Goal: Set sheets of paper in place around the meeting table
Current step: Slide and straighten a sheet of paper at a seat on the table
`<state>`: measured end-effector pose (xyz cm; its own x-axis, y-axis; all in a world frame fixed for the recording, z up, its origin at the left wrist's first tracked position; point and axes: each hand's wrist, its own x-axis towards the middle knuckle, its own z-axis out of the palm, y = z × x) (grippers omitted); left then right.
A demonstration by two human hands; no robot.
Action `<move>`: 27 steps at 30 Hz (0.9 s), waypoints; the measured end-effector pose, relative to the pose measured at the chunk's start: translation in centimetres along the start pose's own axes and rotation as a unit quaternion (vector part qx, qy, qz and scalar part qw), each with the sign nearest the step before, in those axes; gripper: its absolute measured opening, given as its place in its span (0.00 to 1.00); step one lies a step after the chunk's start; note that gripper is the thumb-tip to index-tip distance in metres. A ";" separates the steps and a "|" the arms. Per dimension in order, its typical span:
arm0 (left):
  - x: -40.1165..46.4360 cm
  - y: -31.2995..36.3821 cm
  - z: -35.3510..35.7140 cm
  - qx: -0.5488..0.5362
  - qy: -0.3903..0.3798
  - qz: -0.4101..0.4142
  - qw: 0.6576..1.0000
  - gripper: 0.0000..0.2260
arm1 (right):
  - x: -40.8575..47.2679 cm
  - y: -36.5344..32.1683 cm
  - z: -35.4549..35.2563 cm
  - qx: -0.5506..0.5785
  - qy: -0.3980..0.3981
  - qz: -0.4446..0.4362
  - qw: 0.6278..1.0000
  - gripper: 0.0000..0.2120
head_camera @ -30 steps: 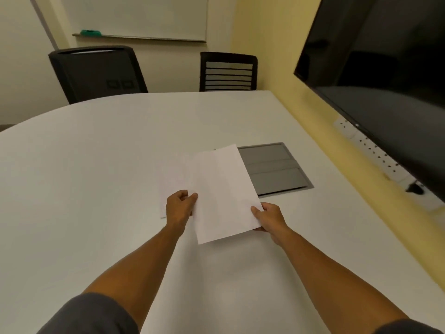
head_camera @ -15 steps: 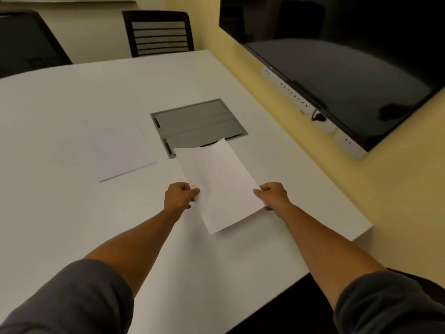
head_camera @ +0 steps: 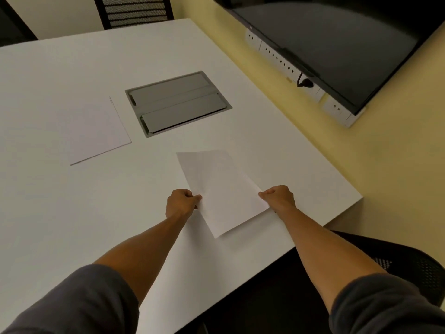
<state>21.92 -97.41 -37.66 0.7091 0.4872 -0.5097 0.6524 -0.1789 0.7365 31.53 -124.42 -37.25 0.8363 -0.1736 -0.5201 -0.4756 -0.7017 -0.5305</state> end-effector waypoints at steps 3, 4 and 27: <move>0.4 -0.5 0.7 0.032 0.007 -0.003 0.999 0.08 | 0.5 0.5 0.7 -0.007 0.004 0.007 1.000 0.10; 0.6 -0.6 0.9 0.045 0.010 -0.005 0.999 0.08 | 0.6 0.6 1.0 -0.008 0.005 0.009 1.000 0.10; 2.1 -2.1 2.9 0.259 0.085 -0.025 0.962 0.21 | 1.3 1.5 2.8 -0.042 0.055 0.040 0.997 0.09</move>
<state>22.85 -98.52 -41.55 0.6483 0.6314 -0.4254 0.7613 -0.5326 0.3698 31.13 -123.71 -40.59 0.8240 -0.3015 -0.4797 -0.5204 -0.7377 -0.4301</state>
